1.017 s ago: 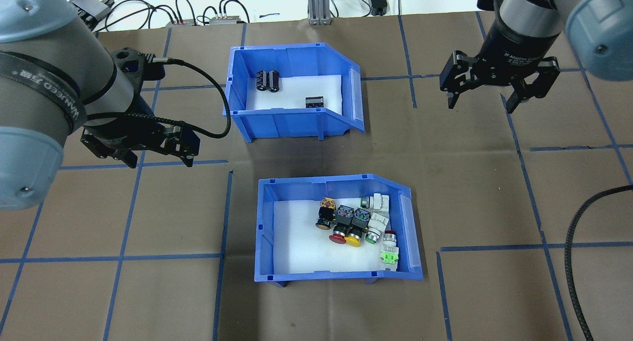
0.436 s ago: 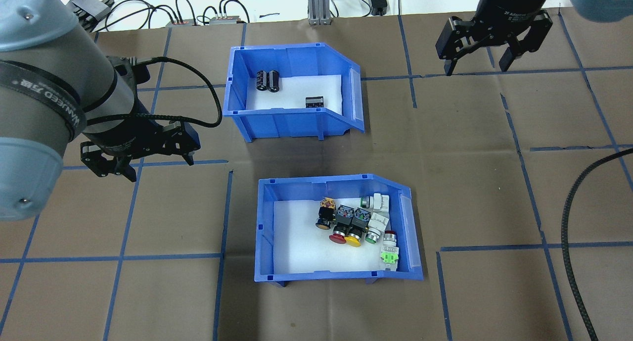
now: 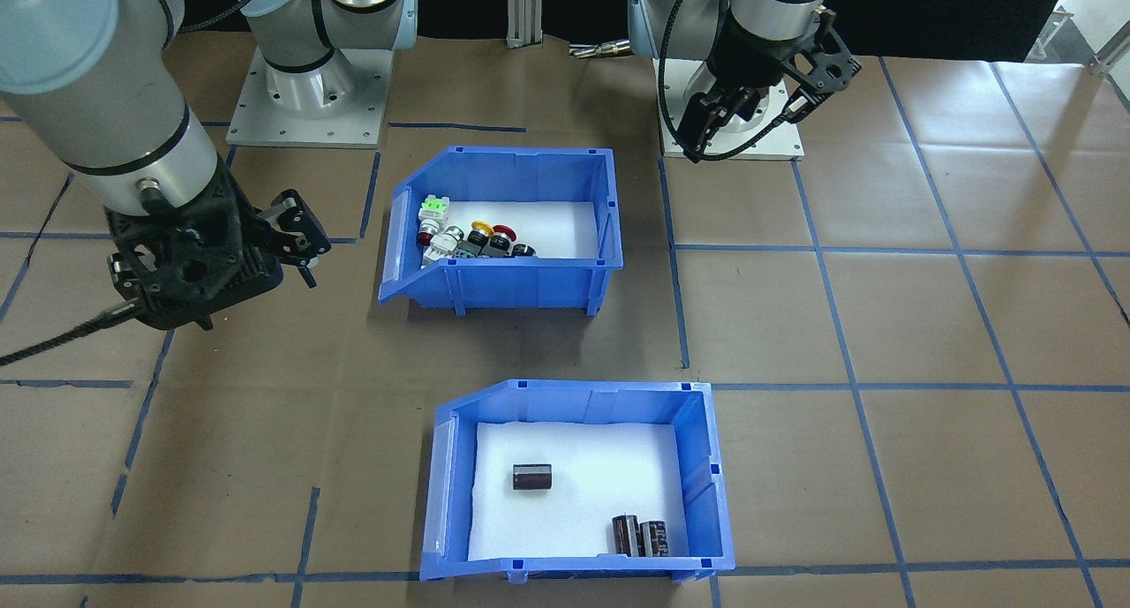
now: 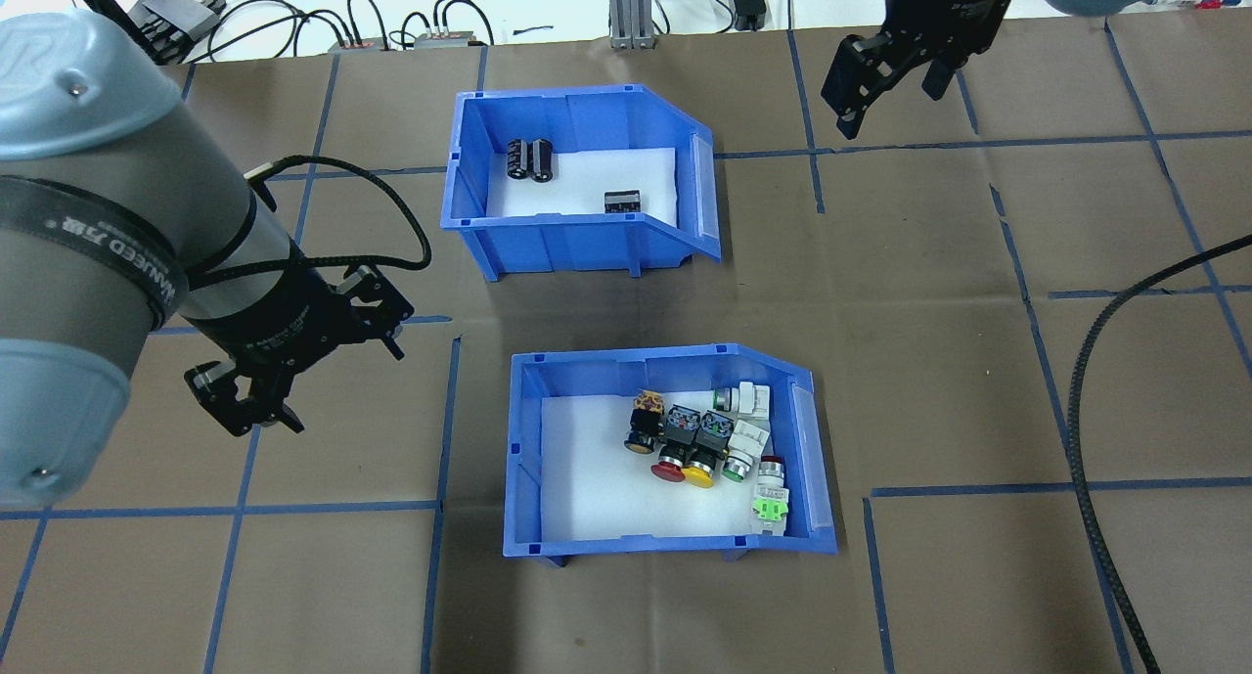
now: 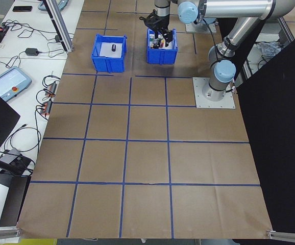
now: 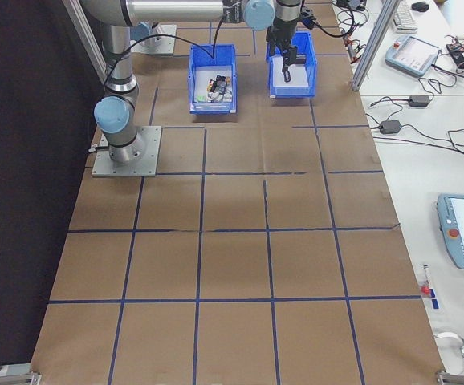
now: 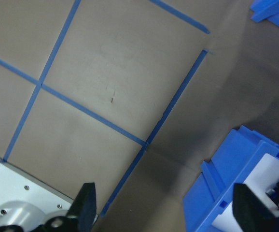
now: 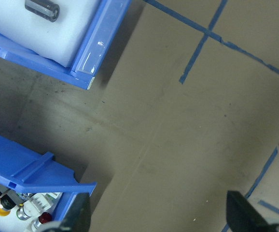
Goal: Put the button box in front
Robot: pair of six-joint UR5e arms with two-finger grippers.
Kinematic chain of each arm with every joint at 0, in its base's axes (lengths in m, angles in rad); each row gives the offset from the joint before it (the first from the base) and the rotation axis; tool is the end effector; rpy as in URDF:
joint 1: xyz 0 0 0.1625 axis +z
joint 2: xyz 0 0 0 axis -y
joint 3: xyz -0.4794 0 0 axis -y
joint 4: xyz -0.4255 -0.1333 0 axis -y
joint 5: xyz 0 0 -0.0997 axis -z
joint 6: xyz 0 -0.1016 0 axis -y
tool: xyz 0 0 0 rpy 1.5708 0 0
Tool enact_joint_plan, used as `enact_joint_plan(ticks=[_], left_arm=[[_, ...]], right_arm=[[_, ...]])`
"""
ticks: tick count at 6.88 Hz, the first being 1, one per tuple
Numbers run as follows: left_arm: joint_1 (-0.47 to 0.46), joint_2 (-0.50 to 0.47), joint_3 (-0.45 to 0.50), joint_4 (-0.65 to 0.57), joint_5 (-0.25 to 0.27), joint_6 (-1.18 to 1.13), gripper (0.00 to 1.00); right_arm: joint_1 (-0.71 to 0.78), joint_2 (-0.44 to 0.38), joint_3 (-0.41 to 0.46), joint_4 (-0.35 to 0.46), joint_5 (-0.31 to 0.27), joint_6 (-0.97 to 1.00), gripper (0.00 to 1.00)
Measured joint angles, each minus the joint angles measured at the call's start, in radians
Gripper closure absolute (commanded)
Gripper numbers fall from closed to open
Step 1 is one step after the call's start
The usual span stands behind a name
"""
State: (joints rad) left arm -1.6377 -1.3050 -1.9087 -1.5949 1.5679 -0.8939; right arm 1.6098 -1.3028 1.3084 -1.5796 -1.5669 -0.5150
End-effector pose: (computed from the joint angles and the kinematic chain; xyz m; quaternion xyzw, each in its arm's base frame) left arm -0.1592 -0.3781 0.4837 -0.4014 0.9146 0.0433 0.0209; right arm 0.1590 -0.6468 0.5211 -0.2735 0.9619 -0.0020 0.0015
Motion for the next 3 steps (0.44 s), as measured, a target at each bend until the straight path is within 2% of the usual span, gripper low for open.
enact_joint_plan(ticks=[3], left_arm=[[-0.217, 0.015, -0.083, 0.019, -0.04, -0.584, 0.0]], right_arm=[[0.107, 0.169, -0.176, 0.0, -0.002, -0.245, 0.0]])
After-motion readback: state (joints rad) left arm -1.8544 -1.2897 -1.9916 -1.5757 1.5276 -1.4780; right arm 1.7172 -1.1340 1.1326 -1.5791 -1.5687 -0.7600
